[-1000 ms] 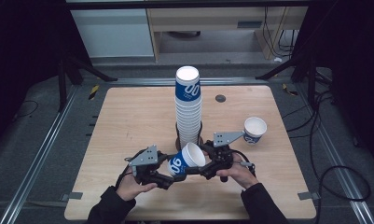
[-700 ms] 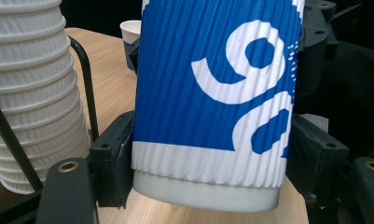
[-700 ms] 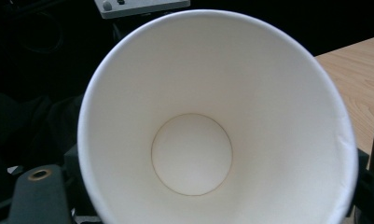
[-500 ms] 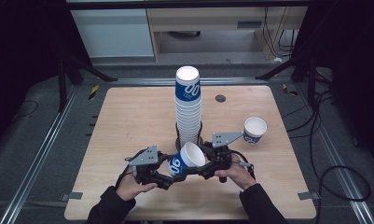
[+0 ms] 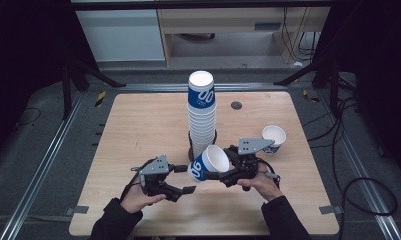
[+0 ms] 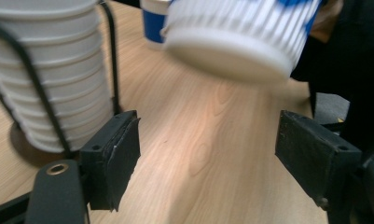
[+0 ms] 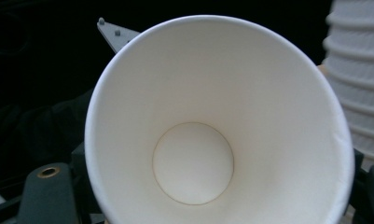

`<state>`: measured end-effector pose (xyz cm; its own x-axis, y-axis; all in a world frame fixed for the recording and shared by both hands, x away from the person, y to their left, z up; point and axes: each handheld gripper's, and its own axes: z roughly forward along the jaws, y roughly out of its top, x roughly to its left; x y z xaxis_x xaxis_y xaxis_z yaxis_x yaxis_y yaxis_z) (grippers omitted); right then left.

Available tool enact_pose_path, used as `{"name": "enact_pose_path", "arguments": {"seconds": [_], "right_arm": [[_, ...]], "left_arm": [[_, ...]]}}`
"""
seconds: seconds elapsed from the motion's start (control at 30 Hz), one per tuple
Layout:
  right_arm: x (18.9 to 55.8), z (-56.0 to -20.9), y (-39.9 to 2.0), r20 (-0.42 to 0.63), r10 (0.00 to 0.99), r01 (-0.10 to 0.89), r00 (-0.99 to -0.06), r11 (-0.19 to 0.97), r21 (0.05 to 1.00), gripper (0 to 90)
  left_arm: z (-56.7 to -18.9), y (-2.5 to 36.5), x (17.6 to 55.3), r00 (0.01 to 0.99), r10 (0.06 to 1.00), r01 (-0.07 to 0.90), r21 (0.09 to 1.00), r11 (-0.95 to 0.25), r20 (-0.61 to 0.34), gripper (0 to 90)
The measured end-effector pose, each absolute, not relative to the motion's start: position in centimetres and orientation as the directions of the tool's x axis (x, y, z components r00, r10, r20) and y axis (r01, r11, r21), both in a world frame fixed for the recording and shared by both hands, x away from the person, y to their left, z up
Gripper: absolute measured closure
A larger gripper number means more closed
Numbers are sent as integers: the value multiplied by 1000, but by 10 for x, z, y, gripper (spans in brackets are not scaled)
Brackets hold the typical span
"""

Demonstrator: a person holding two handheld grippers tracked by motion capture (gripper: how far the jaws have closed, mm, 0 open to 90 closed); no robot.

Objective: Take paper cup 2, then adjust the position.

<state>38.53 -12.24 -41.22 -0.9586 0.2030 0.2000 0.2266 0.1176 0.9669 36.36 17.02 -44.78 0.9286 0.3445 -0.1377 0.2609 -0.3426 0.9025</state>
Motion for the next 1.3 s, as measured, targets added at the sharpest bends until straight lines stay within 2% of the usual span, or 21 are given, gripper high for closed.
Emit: {"name": "enact_pose_path", "arguments": {"seconds": [0.3, 0.73, 1.0, 1.3], "right_arm": [[385, -403, -148, 160, 340, 208, -927, 109, 972, 202], [387, -408, -173, 89, 565, 248, -821, 211, 945, 201], [388, -408, -186, 73, 652, 292, -755, 234, 928, 201], [388, -411, -200, 57, 724, 345, -687, 256, 903, 201]], "left_arm": [[-440, 193, 372, 889, 436, 292, 905, -311, -137, 217], [-437, 224, 387, 779, 608, 362, 900, -242, -150, 219], [-434, 235, 390, 732, 665, 375, 902, -214, -147, 202], [-430, 246, 391, 693, 707, 386, 902, -195, -144, 226]]}}
